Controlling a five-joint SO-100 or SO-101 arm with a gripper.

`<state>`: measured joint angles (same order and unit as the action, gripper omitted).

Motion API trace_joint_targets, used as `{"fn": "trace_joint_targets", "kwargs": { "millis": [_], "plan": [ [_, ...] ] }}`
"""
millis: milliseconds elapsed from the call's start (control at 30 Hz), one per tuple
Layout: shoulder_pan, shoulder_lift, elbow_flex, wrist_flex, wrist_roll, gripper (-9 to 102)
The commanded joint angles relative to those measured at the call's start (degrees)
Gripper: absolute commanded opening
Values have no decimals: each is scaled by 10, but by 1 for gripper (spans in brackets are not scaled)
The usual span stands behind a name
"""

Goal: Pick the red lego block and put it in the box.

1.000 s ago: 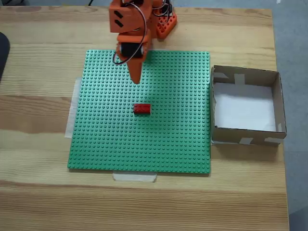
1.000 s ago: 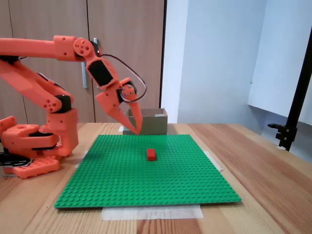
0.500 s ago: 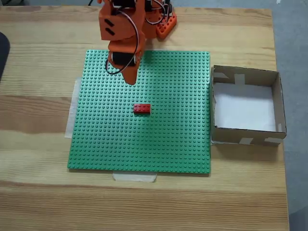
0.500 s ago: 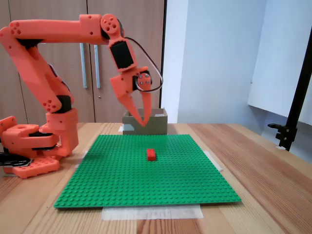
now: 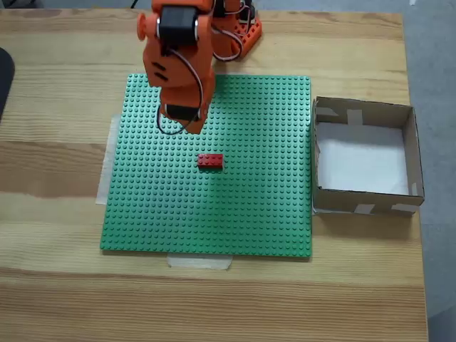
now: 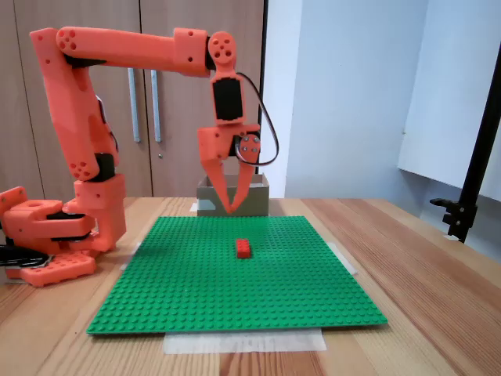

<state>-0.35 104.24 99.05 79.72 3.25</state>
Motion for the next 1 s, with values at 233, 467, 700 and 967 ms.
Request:
{"fn": "trace_joint_targets", "kwargs": {
  "millis": [233, 467, 700, 967],
  "plan": [
    [-9, -53, -37, 11, 9, 20],
    [-14, -73, -24, 4, -4, 31],
    [-11, -75, 19, -25, -12, 33],
    [-10, -75, 47, -56, -14, 32]
  ]
}}
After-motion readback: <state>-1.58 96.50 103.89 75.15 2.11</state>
